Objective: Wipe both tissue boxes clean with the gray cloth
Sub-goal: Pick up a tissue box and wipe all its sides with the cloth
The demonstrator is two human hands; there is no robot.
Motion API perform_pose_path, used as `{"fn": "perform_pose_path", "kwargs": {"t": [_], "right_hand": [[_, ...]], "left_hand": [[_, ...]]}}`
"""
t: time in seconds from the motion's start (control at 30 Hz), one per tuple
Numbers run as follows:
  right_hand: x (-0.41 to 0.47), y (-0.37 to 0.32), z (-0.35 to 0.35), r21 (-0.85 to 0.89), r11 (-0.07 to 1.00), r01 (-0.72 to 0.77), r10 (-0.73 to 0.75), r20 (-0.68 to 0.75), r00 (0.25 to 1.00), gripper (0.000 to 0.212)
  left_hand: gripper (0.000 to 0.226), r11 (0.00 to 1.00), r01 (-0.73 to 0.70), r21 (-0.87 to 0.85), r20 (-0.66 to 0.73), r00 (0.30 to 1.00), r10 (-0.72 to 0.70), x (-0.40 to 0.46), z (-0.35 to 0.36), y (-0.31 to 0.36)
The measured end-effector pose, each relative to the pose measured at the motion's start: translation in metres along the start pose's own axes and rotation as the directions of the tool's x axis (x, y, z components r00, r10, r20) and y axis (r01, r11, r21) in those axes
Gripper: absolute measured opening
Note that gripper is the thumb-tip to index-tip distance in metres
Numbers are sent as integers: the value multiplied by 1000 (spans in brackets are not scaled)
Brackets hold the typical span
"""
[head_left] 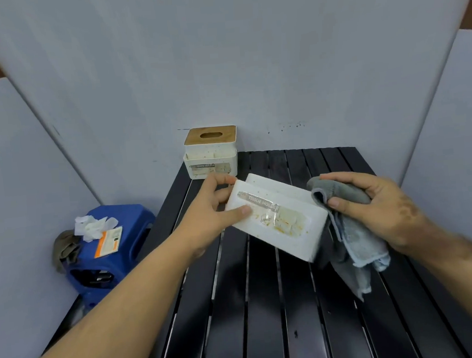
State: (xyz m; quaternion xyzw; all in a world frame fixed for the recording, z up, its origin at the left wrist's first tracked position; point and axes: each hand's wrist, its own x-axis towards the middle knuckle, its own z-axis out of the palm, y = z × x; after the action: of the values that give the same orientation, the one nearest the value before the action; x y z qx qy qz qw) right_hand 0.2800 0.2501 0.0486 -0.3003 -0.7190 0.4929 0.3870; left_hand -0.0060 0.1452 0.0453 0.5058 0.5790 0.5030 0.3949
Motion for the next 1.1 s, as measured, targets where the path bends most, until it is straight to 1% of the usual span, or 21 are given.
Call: {"fn": "perform_pose_path", "kwargs": {"t": [0.07, 0.13, 0.2, 0.27, 0.4, 0.5, 0.6, 0.7, 0.77, 0.9, 1.0, 1.1], "right_hand": [[0, 0, 1, 12, 1000, -11, 11, -6, 1000, 40], [-1, 0, 3, 17, 1000, -21, 21, -19, 1000, 40], [-3, -1, 5, 22, 999, -29, 29, -39, 999, 39], [-4, -2, 6, 33, 999, -37, 39, -58, 998, 39], [-11, -8, 15, 82, 994, -65, 71, -70, 995, 38], [-24, -15, 30, 107, 990, -91, 101, -93, 991, 38], [-41, -19, 48, 158, 978, -139, 154, -91, 984, 37], [-55, -23, 65, 210, 962, -177, 197, -76, 978, 37], [-61, -24, 72, 189, 962, -196, 213, -74, 974, 37], [-65, -27, 78, 120, 970, -211, 224, -110, 968, 42], [-66, -33, 80, 39, 976, -215, 218, -135, 967, 43], [-62, -39, 76, -92, 983, -159, 145, -141, 979, 39]], "left_hand": [[75, 999, -18, -38, 71, 997, 21, 3, -6, -8], [87, 998, -59, -16, 113, 992, 60, 5, -9, -13], [94, 993, -108, 39, 127, 987, 102, 7, -11, -16], [97, 989, -137, 55, 118, 984, 130, 9, -12, -18], [95, 984, -175, 32, 91, 981, 172, 8, -13, -13], [92, 981, -193, 8, 106, 976, 191, 9, -21, -7], [94, 988, -147, -52, 147, 977, 154, 9, -33, -2], [89, 993, -93, -78, 215, 971, 108, 9, -39, -2], [85, 995, -64, -83, 264, 961, 83, 11, -42, -4], [86, 998, -29, -60, 320, 946, 47, 11, -47, -8], [79, 997, -64, 32, 297, 953, 52, 8, -50, -8], [73, 968, -121, 219, 196, 977, 78, -4, -51, 4]]}}
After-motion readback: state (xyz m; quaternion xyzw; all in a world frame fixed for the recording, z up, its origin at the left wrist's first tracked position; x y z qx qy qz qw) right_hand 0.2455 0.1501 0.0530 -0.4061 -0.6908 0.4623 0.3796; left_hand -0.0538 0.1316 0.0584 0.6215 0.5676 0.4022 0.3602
